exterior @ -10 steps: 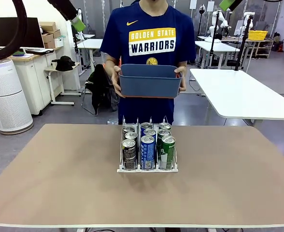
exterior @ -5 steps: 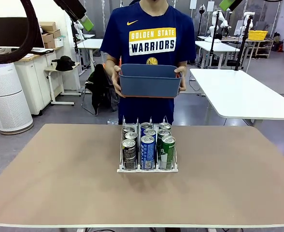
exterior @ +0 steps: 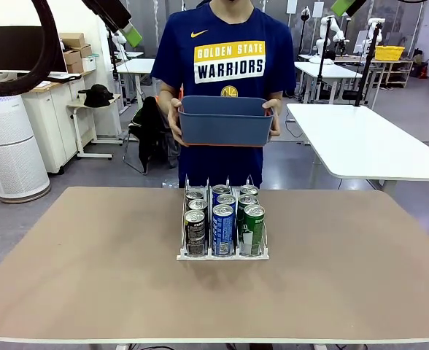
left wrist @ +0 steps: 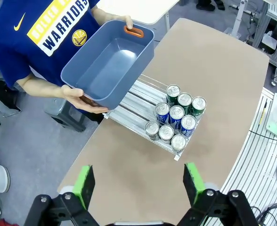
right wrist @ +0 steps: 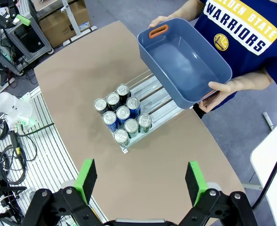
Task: Fill the beverage cans into the dispenser.
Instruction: Place the picked Ionic drink in the line of the Automatic Can Dispenser with the same cans.
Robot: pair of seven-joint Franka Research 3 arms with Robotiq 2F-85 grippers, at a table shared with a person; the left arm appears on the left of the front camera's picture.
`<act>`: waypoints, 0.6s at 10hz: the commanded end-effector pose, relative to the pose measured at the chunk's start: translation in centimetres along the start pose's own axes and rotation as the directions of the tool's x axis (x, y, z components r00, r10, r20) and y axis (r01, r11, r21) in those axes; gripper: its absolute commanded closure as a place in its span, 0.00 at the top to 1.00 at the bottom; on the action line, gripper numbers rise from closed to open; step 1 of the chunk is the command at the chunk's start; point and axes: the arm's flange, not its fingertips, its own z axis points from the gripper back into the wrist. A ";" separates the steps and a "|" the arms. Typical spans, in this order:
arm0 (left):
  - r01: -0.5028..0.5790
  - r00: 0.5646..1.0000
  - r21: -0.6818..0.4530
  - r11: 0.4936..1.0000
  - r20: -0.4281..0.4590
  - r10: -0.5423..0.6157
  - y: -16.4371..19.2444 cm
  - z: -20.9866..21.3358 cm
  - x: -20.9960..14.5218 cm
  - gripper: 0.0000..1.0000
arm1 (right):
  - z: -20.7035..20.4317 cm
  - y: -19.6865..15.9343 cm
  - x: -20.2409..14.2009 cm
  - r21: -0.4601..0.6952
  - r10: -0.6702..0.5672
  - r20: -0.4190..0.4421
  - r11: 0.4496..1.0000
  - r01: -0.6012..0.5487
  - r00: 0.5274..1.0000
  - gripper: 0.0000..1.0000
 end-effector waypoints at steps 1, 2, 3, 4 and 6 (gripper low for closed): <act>-0.004 1.000 -0.001 1.000 -0.002 0.004 0.2 0.0 -0.2 1.00 | 0.1 0.2 -0.2 0.002 -0.001 -0.001 1.000 0.001 1.000 1.00; -0.004 1.000 -0.001 1.000 -0.002 0.004 0.2 0.0 -0.2 1.00 | 0.1 0.2 -0.2 0.002 -0.001 -0.001 1.000 0.001 1.000 1.00; -0.004 1.000 -0.001 1.000 -0.002 0.004 0.2 0.0 -0.2 1.00 | 0.1 0.2 -0.2 0.002 -0.001 -0.001 1.000 0.001 1.000 1.00; -0.004 1.000 -0.001 1.000 -0.002 0.004 0.2 0.0 -0.2 1.00 | 0.1 0.2 -0.2 0.002 -0.001 -0.001 1.000 0.001 1.000 1.00; -0.004 1.000 -0.001 1.000 -0.002 0.004 0.2 0.0 -0.2 1.00 | 0.1 0.2 -0.2 0.002 -0.001 -0.001 1.000 0.001 1.000 1.00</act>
